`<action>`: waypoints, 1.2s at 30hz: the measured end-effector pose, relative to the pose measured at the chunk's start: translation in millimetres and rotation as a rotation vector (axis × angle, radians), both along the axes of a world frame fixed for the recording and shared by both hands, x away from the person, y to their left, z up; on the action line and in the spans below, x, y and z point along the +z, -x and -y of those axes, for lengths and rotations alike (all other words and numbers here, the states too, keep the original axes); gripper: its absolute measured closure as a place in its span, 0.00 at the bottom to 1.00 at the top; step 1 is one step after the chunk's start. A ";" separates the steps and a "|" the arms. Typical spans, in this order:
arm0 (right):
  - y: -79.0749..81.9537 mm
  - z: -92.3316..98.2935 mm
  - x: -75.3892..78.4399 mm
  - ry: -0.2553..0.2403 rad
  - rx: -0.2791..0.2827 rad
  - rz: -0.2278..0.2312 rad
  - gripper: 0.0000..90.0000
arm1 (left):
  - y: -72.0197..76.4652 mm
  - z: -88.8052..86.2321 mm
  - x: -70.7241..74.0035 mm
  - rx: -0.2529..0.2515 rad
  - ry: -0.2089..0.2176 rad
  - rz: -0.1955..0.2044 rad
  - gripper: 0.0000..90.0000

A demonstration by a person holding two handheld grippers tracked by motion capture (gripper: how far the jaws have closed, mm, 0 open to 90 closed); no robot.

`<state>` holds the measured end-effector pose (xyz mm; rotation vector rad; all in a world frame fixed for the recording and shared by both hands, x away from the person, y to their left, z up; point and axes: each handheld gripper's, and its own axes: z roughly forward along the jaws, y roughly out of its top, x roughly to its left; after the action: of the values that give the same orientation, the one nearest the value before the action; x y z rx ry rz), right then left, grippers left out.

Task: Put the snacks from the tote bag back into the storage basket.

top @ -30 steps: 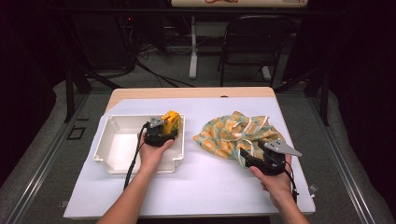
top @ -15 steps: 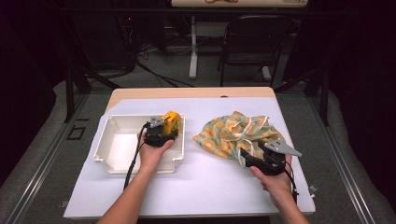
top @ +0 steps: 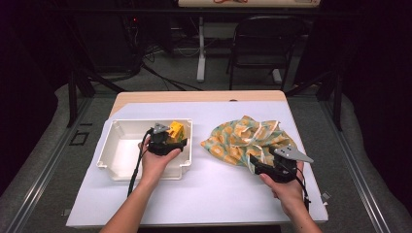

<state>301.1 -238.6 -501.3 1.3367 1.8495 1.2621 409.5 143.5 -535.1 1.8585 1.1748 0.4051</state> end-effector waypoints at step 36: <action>-0.4 0.9 -2.2 0.000 -0.006 -0.005 0.21 | 51.3 1.6 -0.1 -0.081 0.073 -0.003 1.00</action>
<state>301.5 -239.5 -503.6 1.3460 1.8476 1.2561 358.2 141.9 -535.2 1.8369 1.0983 0.3108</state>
